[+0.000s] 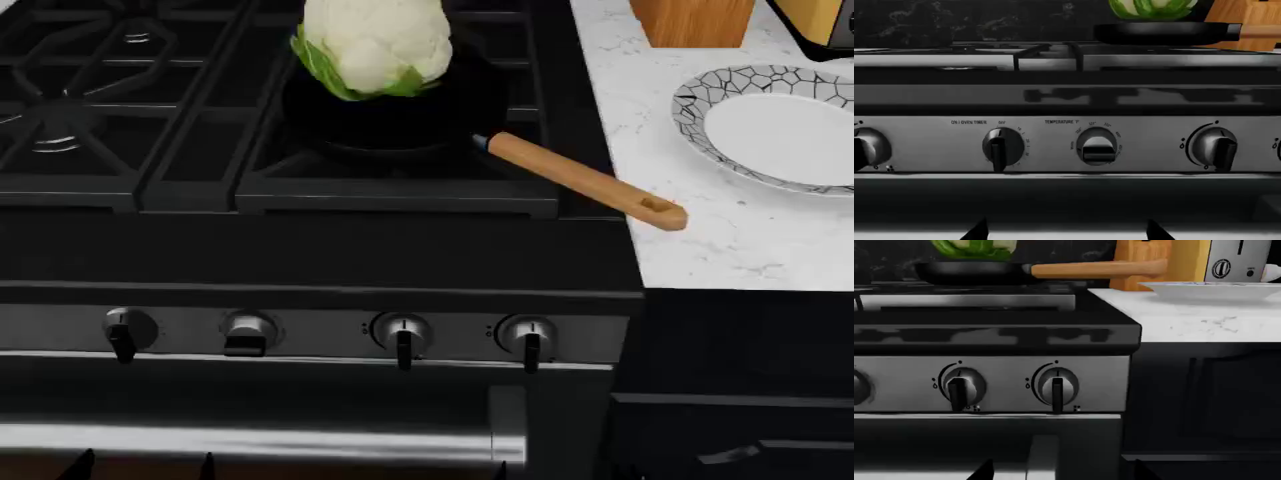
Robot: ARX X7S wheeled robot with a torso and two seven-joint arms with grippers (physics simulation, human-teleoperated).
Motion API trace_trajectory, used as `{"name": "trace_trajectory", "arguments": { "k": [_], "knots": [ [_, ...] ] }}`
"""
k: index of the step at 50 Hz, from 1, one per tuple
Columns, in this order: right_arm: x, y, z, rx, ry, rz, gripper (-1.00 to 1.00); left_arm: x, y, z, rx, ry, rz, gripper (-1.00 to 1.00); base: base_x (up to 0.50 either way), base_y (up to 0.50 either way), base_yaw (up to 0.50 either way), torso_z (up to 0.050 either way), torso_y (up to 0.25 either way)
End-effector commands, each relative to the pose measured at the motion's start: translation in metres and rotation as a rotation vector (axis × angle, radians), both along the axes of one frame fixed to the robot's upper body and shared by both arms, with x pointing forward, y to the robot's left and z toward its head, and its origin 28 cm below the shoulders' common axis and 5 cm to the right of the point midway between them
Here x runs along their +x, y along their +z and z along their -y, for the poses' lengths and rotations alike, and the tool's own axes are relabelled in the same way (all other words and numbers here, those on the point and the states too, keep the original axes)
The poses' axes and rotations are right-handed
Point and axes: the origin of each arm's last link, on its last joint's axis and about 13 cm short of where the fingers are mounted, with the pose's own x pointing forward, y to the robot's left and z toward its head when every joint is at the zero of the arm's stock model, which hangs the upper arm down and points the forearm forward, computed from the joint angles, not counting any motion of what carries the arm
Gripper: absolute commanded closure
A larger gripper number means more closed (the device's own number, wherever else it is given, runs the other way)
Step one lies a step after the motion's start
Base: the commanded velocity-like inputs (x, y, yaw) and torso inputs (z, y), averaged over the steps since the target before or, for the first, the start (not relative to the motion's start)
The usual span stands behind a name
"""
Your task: Pick up the pan and dump the vegetables in it onto the plate. Then return the pan to the stove.
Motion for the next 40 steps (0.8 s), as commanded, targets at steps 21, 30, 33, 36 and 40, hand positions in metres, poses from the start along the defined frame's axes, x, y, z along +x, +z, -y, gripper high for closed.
{"name": "trace_trajectory", "arguments": {
  "k": [21, 30, 33, 36, 40],
  "knots": [
    [0.0, 0.003, -0.003, -0.036, 0.012, -0.001, -1.0, -0.001, 0.003, -0.001, 0.003, 0.027, 0.014, -1.0, 0.0, 0.0, 0.0, 0.0, 0.0],
    [-0.001, 0.004, -0.003, -0.026, 0.018, 0.003, -1.0, -0.002, 0.003, -0.002, 0.023, 0.042, 0.01, -1.0, 0.0, 0.0, 0.0, 0.0, 0.0],
    [-0.001, 0.004, -0.003, -0.021, 0.024, 0.003, -1.0, -0.003, 0.004, -0.002, 0.026, 0.039, 0.014, -1.0, 0.0, 0.0, 0.0, 0.0, 0.0],
    [-0.003, 0.013, -0.004, -0.013, 0.04, 0.019, -1.0, -0.008, 0.011, -0.001, 0.03, 0.02, 0.029, -1.0, 0.0, 0.0, 0.0, 0.044, 0.031],
    [-0.005, 0.028, -0.006, -0.026, 0.087, 0.028, -1.0, -0.008, 0.032, -0.006, 0.043, 0.004, 0.047, -1.0, 0.0, 0.0, 0.0, 0.05, 0.044]
  ]
}}
